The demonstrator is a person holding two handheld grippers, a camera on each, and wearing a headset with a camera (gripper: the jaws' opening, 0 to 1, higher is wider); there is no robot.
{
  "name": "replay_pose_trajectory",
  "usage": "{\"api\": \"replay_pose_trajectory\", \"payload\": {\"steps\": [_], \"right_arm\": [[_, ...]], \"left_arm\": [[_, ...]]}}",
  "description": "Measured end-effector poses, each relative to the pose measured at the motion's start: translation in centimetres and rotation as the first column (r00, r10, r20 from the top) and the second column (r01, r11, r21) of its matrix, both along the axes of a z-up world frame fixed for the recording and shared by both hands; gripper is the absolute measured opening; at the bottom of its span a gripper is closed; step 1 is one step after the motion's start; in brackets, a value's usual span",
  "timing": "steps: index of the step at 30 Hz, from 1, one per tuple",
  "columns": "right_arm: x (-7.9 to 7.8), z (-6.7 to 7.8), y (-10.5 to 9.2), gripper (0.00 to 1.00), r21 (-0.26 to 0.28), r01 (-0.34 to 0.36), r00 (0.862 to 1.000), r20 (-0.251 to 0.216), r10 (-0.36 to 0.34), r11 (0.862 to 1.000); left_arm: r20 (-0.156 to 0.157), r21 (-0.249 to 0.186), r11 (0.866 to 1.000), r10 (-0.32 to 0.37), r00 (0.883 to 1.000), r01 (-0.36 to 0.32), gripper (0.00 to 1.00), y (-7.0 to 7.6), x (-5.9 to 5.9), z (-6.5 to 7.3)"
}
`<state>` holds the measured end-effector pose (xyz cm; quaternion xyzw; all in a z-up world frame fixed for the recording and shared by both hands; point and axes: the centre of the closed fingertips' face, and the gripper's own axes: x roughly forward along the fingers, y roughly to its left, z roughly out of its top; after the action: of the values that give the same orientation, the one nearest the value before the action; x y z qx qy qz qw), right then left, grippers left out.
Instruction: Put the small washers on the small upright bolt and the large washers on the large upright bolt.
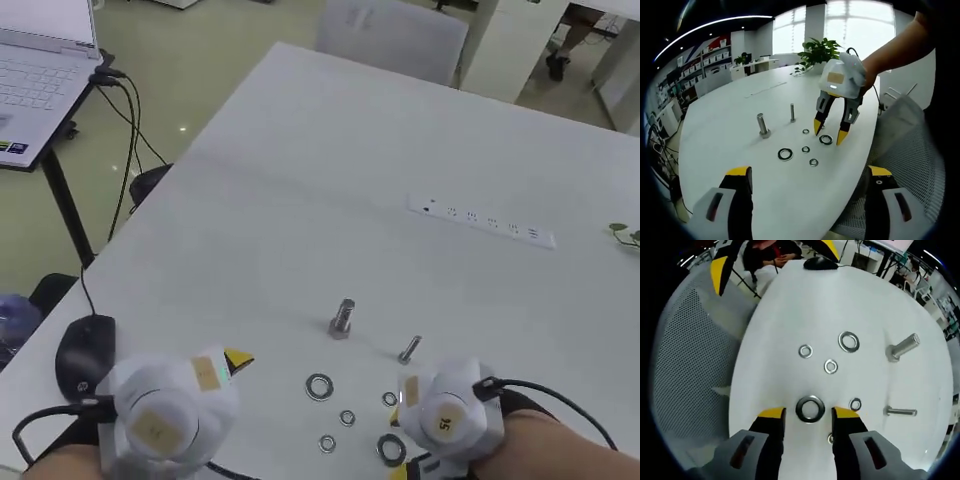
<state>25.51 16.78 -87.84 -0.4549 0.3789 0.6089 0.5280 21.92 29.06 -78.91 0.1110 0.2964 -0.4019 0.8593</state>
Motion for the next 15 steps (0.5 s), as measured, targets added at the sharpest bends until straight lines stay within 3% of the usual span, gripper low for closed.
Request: {"api": "replay_pose_trajectory", "payload": {"steps": [4, 15], "right_arm": [[-0.4, -0.1, -0.1, 0.35, -0.006, 0.005, 1.0, -0.024, -0.005, 1.0], [0.1, 0.0, 0.0, 0.32, -0.033, -0.006, 1.0, -0.013, 0.006, 0.999]], "left_arm": [[0.005, 0.002, 1.0, 0.002, 1.0, -0.002, 0.93, 0.0, 0.3, -0.3], [0.005, 0.054, 0.999, -0.002, 1.0, 0.002, 0.93, 0.8, 0.6, -1.3]]}}
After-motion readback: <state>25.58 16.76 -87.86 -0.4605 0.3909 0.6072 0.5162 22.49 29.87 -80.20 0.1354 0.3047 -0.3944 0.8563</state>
